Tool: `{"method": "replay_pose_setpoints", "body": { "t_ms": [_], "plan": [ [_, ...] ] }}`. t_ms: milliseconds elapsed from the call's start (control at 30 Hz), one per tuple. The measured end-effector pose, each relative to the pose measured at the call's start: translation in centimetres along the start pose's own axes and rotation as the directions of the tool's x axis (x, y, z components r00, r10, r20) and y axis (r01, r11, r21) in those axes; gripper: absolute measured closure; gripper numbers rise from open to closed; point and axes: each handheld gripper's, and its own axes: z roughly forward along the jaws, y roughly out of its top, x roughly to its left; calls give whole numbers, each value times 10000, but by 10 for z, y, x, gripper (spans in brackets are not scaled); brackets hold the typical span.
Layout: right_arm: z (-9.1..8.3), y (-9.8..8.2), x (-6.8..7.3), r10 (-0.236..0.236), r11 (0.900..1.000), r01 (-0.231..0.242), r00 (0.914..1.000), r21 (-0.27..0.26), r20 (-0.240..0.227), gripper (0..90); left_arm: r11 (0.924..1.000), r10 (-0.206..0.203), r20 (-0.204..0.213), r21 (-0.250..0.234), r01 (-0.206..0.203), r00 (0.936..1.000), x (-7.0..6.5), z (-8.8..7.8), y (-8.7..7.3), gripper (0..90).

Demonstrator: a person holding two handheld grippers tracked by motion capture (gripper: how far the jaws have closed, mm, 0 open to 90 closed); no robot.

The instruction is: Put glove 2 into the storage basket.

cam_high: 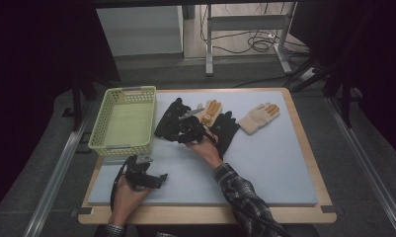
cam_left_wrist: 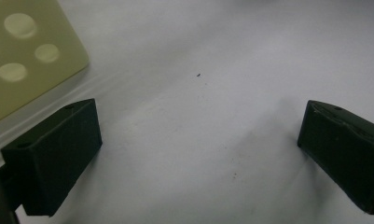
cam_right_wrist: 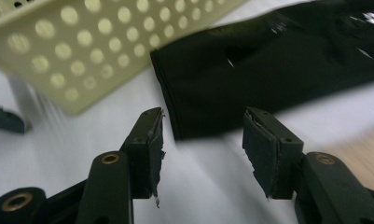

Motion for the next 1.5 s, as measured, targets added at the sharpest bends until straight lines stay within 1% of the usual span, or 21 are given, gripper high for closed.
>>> {"method": "replay_pose_setpoints", "body": {
  "t_ms": [100, 167, 267, 300, 333, 367, 400, 433, 467, 600, 700, 800, 900, 967, 1067, 1133, 1200, 1233, 1267, 1400, 1500],
  "plan": [
    [9, 4, 3, -6, 10000, 6, 10000, -18, -12, 473, 10000, -1, 0, 1, 1, 10000, 0, 0, 0, 0],
    [24, 7, 5, -180, 9997, 174, 9994, 198, 288, 472, 10000, 1, -1, 0, -1, 10000, 0, 0, 0, 0],
    [29, 8, 9, -455, 9985, 434, 9967, 330, 667, 533, 10000, 1, -1, -1, -1, 10000, 0, 0, 0, 0],
    [29, 8, 13, -893, 9954, 842, 9876, 447, 1288, 648, 10000, 1, -2, 0, -1, 10000, 0, 0, 0, 0],
    [29, 7, 13, -981, 9947, 930, 9856, 433, 1378, 704, 10000, 2, -2, -1, -2, 10000, 0, 0, 0, 0],
    [27, 7, 12, -941, 9953, 901, 9873, 366, 1278, 793, 10000, 2, -2, -1, -2, 10000, 0, 0, 0, 0],
    [27, 7, 12, -941, 9953, 901, 9873, 366, 1278, 793, 10000, 1, 0, 0, -1, 10000, 0, 0, 0, 0],
    [24, 6, 9, -710, 9972, 683, 9922, 304, 1023, 878, 10000, 1, -3, 1, -1, 10000, 0, 0, 0, 0],
    [22, 7, 9, -713, 9972, 687, 9924, 298, 1004, 890, 10000, 1, -3, 0, -1, 10000, 0, 0, 0, 0],
    [14, 6, 11, -991, 9941, 934, 9889, 554, 1107, 891, 10000, 0, 1, -2, 0, 10000, 0, 0, 0, 0],
    [-9, 3, 12, -1004, 9947, 976, 9903, 332, 957, 891, 10000, -5, 1, 1, 5, 10000, 0, 0, 0, 0],
    [-17, 6, 9, -716, 9973, 701, 9933, 196, 907, 886, 10000, -2, -2, 3, 2, 10000, 0, 0, 0, 0],
    [-10, 10, 7, -373, 9993, 371, 9980, 37, 517, 669, 10000, 5, -3, 11, -5, 10000, 0, 0, 0, 0],
    [1, 10, 10, -608, 9981, 603, 9964, 100, 598, 554, 10000, -2, 4, 3, 2, 10000, 0, 0, 0, 0],
    [19, 8, 14, -612, 9978, 594, 9963, 307, 607, 492, 10000, -6, 4, -1, 6, 10000, 0, 0, 0, 0],
    [30, 6, 17, -833, 9957, 792, 9924, 482, 909, 522, 10000, -8, 6, -2, 8, 10000, 0, 0, 0, 0],
    [32, 5, 24, -1556, 9873, 1462, 9694, 626, 1899, 710, 10000, -5, 6, 2, 5, 10000, 0, 0, 0, 0],
    [31, 6, 24, -1742, 9842, 1635, 9628, 679, 2067, 819, 10000, -5, 7, 2, 5, 10000, 0, 0, 0, 0],
    [30, 7, 23, -1665, 9853, 1559, 9679, 696, 1883, 866, 10000, -7, 7, 1, 7, 10000, 0, 0, 0, 0],
    [22, 7, 19, -1312, 9904, 1224, 9789, 649, 1566, 881, 10000, -8, 7, -1, 8, 10000, 0, 0, 0, 0],
    [6, 7, 23, -1554, 9872, 1480, 9761, 590, 1521, 881, 10000, -2, 9, 4, 2, 10000, 0, 0, 0, 0]
  ]
}}
